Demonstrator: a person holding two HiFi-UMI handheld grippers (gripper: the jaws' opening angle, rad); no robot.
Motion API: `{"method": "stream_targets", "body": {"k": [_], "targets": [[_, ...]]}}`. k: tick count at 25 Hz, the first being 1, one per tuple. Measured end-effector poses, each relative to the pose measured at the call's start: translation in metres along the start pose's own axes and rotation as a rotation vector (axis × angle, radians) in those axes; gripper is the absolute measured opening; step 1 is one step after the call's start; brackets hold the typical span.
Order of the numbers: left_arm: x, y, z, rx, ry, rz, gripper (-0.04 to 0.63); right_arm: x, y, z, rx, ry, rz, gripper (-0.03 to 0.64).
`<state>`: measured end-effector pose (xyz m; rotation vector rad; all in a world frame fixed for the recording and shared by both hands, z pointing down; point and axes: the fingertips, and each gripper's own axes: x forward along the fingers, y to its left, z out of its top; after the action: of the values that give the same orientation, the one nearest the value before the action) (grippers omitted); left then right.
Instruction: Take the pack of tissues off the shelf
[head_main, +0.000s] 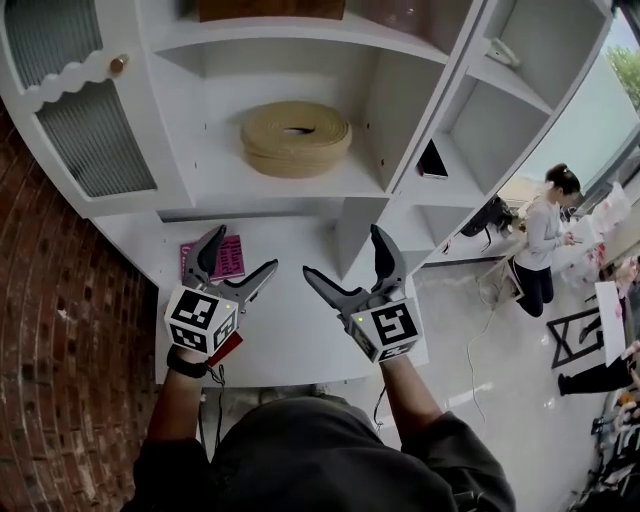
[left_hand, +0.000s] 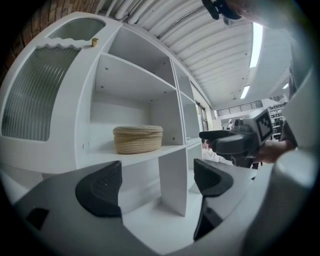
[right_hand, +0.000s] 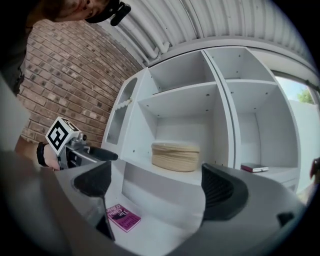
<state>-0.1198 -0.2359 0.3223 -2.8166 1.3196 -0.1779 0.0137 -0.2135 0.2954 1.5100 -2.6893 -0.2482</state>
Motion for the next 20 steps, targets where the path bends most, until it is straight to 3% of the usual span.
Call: {"method": "stream_targets", "body": {"k": [11, 20], "targets": [[0.072, 0.053, 0.047, 0.089, 0.007, 0.091, 0.449, 0.081, -0.067, 0.017, -0.011, -0.013, 0.046, 0.559], [0.119, 0.093, 0.057, 0.066, 0.071, 0.103, 0.45, 0.143, -0.101, 0.015, 0.005, 0.064, 0.05, 0.558]]}}
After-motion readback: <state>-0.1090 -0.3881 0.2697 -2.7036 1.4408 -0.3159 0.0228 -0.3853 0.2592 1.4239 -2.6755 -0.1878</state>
